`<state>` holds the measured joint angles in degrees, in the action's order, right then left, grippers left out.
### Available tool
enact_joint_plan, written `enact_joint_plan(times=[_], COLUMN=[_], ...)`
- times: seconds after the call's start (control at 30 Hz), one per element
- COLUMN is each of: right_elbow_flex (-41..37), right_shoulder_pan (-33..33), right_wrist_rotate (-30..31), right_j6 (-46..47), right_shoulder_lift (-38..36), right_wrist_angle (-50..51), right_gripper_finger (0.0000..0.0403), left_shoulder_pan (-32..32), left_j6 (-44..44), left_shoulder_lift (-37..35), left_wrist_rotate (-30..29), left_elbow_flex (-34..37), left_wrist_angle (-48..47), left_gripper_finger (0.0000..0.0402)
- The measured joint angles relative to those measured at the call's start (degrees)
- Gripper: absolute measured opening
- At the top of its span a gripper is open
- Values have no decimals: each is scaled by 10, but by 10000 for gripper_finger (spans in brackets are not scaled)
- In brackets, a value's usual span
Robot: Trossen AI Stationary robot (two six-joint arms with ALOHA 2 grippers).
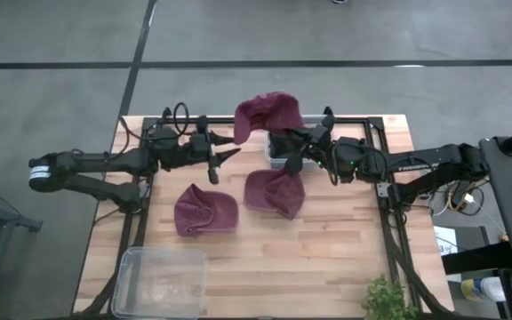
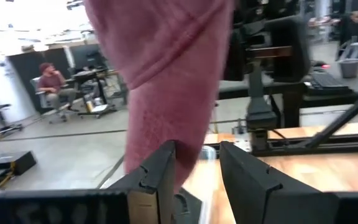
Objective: Pick & Place hat
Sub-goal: Put the bottom red cap into the bottom transparent bin
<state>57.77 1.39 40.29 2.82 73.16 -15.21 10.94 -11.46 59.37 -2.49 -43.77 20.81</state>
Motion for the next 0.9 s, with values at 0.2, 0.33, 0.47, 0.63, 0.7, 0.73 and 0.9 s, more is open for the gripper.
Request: enact_joint_plan(times=[0.2,0.33,0.47,0.63,0.7,0.73,0.9], right_elbow_flex=[1,1,1,1,1,1,1], right_shoulder_pan=[1,0,0,1,1,1,1], right_wrist_rotate=[-13,-30,-31,-31,-43,-50,-56], right_j6=[-2,1,15,8,9,11,-4], right_shoulder_lift=[-3,-2,1,1,0,0,-1], right_wrist_angle=[0,0,1,3,4,4,0], right_gripper_finger=[13,13,13,13,13,13,17], left_shoulder_pan=[-4,-7,-7,-7,-5,-4,-5], left_j6=[2,-15,-16,-7,2,6,22], left_shoulder_lift=[0,0,0,0,-3,-4,-14], left_wrist_rotate=[-21,-82,-101,-93,-109,-112,-105], left_elbow_flex=[0,0,0,0,-2,-5,-10], left_wrist_angle=[3,3,2,2,2,2,-2], left_gripper_finger=[124,124,120,47,17,14,8])
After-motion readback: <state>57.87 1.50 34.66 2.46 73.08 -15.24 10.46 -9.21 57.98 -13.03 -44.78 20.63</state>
